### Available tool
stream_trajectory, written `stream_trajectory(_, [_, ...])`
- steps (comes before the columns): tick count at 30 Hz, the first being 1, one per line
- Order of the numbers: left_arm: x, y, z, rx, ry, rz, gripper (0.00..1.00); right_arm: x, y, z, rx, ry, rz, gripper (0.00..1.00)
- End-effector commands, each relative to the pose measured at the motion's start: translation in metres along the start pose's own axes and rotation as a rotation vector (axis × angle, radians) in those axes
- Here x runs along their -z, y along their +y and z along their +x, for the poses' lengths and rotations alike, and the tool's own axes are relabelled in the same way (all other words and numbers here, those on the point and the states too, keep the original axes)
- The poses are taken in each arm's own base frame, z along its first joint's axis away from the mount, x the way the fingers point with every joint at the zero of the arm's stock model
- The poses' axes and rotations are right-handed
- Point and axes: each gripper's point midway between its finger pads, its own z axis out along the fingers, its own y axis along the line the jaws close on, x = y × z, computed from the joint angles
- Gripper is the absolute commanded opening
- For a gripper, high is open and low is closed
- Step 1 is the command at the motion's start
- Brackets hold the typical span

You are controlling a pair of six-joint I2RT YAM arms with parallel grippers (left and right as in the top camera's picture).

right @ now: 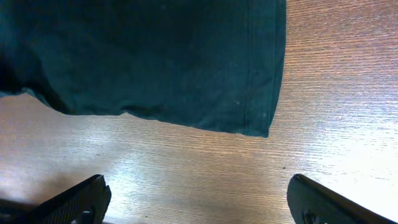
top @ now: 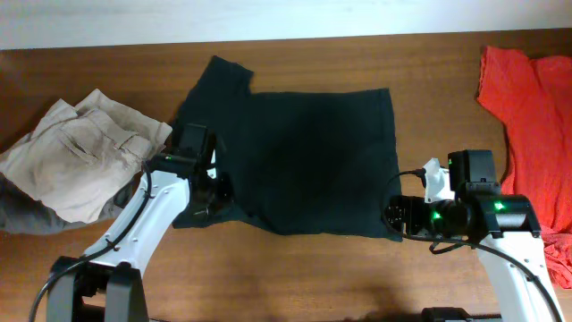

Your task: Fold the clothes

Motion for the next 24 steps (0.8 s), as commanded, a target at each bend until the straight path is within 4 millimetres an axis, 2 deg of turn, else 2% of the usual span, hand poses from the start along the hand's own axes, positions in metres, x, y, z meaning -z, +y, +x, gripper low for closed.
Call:
stream_trajectory(1, [0.002,0.001,-0.013,-0.037,-0.052,-0.025,0.07,0.002,0.001,-0.003,0.005,-0.009,0.006,0.96])
stream_trajectory(3, [0.003,0.0,-0.018,-0.05,-0.071,-0.021,0.16,0.002,0.001,-0.003,0.004,-0.008,0.006,0.96])
stream_trajectory(4, [0.003,-0.002,-0.021,-0.06,-0.085,-0.015,0.27,0.002,0.001,-0.003,0.004,-0.007,0.007,0.95])
stream_trajectory(5, [0.003,-0.003,-0.022,-0.068,-0.091,-0.013,0.43,0.002,0.001,-0.002,0.004,-0.005,0.007,0.95])
stream_trajectory(6, [0.003,-0.002,-0.024,-0.07,-0.097,-0.019,0.55,0.002,0.001,-0.002,0.003,-0.003,0.007,0.95])
stream_trajectory(7, [0.003,0.0,-0.025,-0.07,-0.102,-0.029,0.64,0.002,0.001,-0.001,0.003,-0.002,0.007,0.95])
stream_trajectory(16, [0.005,0.026,-0.016,-0.033,-0.059,-0.114,0.69,0.002,0.0,0.003,-0.002,0.014,0.009,0.95])
stream_trajectory(22, [0.002,0.031,-0.012,-0.04,-0.042,-0.12,0.68,0.002,0.0,0.003,-0.002,0.014,0.009,0.95])
stream_trajectory(23, [0.001,0.03,-0.01,-0.04,-0.034,-0.109,0.68,0.002,0.0,0.002,-0.002,0.014,0.009,0.95])
stream_trajectory(24, [0.0,0.026,-0.007,-0.039,-0.022,-0.089,0.57,0.002,0.0,0.002,-0.002,0.014,0.009,0.95])
